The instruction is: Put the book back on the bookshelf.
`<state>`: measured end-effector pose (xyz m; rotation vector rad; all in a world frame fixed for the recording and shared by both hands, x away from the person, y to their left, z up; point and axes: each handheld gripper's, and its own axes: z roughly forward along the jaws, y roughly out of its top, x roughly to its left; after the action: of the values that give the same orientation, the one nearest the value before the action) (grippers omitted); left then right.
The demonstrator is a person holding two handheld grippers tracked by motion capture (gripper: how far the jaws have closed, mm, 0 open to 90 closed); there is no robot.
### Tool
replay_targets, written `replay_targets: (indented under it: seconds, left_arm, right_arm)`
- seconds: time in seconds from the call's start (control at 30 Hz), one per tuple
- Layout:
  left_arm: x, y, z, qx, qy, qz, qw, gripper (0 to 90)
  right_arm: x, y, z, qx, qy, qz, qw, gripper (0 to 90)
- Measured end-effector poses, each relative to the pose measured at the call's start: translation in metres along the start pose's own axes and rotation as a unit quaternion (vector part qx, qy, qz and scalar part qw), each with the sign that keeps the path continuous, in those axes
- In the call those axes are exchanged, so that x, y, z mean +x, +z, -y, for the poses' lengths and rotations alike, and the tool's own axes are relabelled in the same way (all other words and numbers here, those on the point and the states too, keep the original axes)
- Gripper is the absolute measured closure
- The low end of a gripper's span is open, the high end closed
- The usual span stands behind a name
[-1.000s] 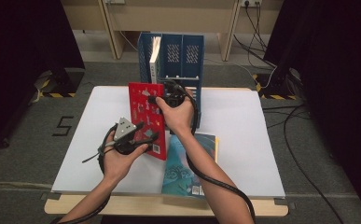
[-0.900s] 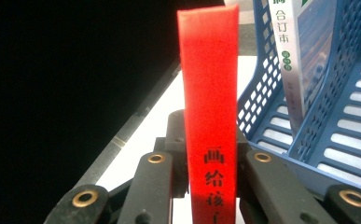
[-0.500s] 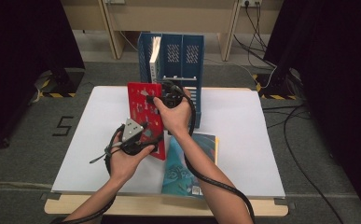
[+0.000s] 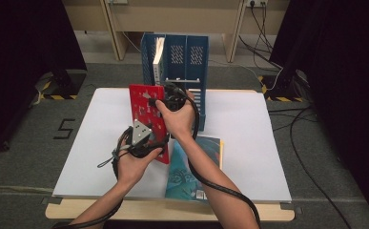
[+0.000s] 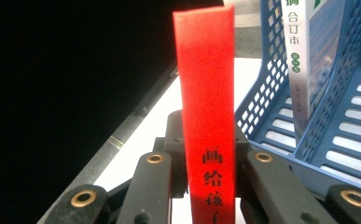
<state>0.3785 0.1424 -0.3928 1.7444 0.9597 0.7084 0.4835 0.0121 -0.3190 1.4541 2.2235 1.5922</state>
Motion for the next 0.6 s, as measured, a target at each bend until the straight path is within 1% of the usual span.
replay_targets:
  seconds: [0.07, 0.2, 0.23, 0.3, 0.43, 0.47, 0.53, 0.6]
  left_arm:
    - [0.001, 0.001, 0.003, 0.002, -0.009, 0.004, 0.9999, 26.2]
    - [0.0, -0.001, 0.004, 0.0, -0.006, 0.004, 1.0, 26.0]
    - [-0.001, -0.003, 0.005, 0.0, -0.003, 0.004, 1.0, 26.4]
    - [-0.001, -0.004, 0.007, 0.004, 0.003, -0.001, 1.0, 28.4]
    - [0.002, -0.005, 0.011, 0.008, 0.002, -0.004, 1.0, 30.8]
    - [0.003, -0.005, 0.012, 0.009, 0.002, -0.007, 0.9999, 32.3]
    - [0.005, -0.007, 0.014, 0.012, 0.007, -0.016, 0.9998, 32.6]
    - [0.009, -0.009, 0.016, 0.013, 0.006, -0.021, 0.9997, 33.1]
  right_arm:
    - [0.001, 0.0, -0.001, 0.003, 0.0, -0.004, 1.0, 77.4]
    - [0.004, -0.003, -0.002, 0.009, -0.002, -0.007, 0.9999, 76.7]
    - [0.006, -0.006, -0.003, 0.012, -0.003, -0.009, 0.9999, 76.5]
    - [0.007, -0.01, -0.004, 0.013, -0.006, -0.011, 0.9998, 76.0]
    - [0.011, -0.016, -0.005, 0.008, -0.011, -0.013, 0.9998, 76.0]
    - [0.012, -0.017, -0.005, 0.007, -0.015, -0.015, 0.9997, 76.0]
    - [0.013, -0.018, -0.005, 0.006, -0.016, -0.014, 0.9998, 76.0]
    - [0.015, -0.019, -0.005, 0.002, -0.019, -0.012, 0.9998, 76.0]
